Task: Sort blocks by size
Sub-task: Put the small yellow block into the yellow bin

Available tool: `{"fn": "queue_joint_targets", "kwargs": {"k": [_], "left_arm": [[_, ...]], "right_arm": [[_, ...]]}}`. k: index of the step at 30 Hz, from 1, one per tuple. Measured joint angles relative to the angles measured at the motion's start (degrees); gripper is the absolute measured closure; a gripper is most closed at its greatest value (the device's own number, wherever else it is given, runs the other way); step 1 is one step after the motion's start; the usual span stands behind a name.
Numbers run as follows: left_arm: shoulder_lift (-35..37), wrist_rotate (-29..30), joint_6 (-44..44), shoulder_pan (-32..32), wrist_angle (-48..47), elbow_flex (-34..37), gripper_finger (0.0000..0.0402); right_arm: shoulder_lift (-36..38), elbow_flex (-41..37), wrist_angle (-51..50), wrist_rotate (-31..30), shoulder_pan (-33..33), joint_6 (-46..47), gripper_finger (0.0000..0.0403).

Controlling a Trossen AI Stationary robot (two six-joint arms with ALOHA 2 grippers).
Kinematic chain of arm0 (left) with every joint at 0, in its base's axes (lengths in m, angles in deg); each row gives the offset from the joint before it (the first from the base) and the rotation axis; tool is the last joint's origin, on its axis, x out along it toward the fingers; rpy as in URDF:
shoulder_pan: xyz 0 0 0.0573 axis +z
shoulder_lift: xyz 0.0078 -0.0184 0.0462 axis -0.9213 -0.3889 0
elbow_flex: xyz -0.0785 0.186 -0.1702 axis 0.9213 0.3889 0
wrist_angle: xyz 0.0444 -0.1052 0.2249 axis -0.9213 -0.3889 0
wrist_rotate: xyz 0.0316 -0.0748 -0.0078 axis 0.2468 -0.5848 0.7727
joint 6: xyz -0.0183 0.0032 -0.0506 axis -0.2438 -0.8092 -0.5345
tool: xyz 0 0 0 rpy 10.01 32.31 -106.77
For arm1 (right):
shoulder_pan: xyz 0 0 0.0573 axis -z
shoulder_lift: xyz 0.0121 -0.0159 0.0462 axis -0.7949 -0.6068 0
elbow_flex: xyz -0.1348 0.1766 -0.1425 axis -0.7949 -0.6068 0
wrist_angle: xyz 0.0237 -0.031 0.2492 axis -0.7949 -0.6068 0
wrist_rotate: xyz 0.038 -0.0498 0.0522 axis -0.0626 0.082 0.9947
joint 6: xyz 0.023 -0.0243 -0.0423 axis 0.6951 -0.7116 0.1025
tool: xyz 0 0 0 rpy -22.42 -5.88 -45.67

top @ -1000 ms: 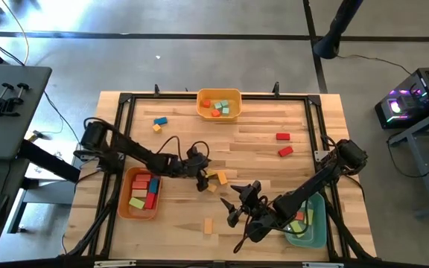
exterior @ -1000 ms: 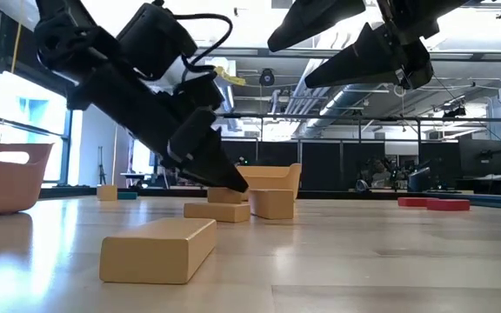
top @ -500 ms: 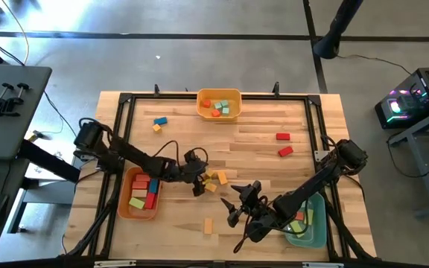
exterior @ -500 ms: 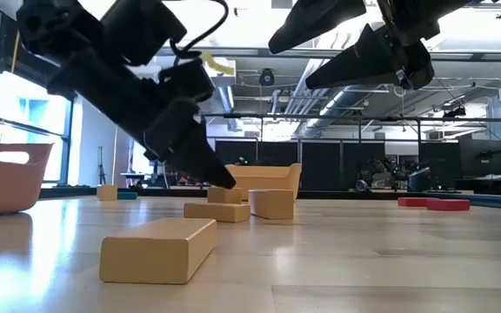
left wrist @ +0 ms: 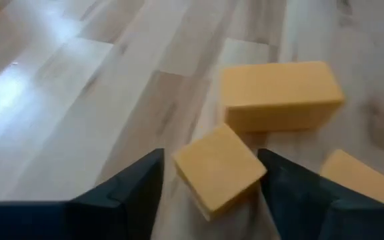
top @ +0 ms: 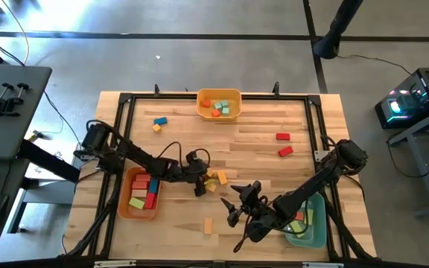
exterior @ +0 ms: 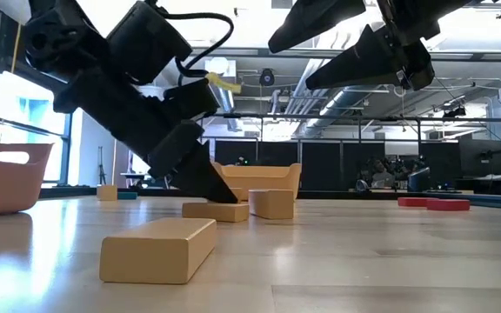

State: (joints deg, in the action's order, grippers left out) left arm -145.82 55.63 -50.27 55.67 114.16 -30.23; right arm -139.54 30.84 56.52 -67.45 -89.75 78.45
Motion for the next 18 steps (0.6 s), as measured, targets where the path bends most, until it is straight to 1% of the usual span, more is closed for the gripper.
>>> {"fn": "queue_joint_targets", "kwargs": {"k": [3, 7, 10, 13, 15, 18], "left_arm": [[0.00, -0.20, 0.67, 1.09, -0.23, 0.00, 0.0219], [0.00, -2.11, 2.01, 1.96, 0.04, 0.00, 0.0270], [0.54, -2.89, 4.10, 2.12, -0.43, 0.00, 0.0295], [2.78, -1.36, 8.23, 2.53, -2.90, -0.12, 0.0298], [5.55, -0.14, 10.65, 3.41, -5.51, -0.68, 0.0298], [9.42, 0.20, 13.49, 5.53, -10.18, -2.21, 0.0298]], "right_arm": [[0.00, 0.00, 0.00, 0.00, 0.00, -0.01, 0.0110], [0.00, 0.00, 0.00, 0.00, 0.00, -0.03, 0.0110], [0.00, 0.00, 0.00, 0.02, 0.00, -0.04, 0.0110], [0.00, 0.00, -0.04, 0.02, 0.00, -0.04, 0.0110], [0.00, 0.00, -0.14, 0.02, 0.05, -0.11, 0.0110], [0.00, 0.00, -0.39, 0.02, 0.11, -0.15, 0.0110]]}}
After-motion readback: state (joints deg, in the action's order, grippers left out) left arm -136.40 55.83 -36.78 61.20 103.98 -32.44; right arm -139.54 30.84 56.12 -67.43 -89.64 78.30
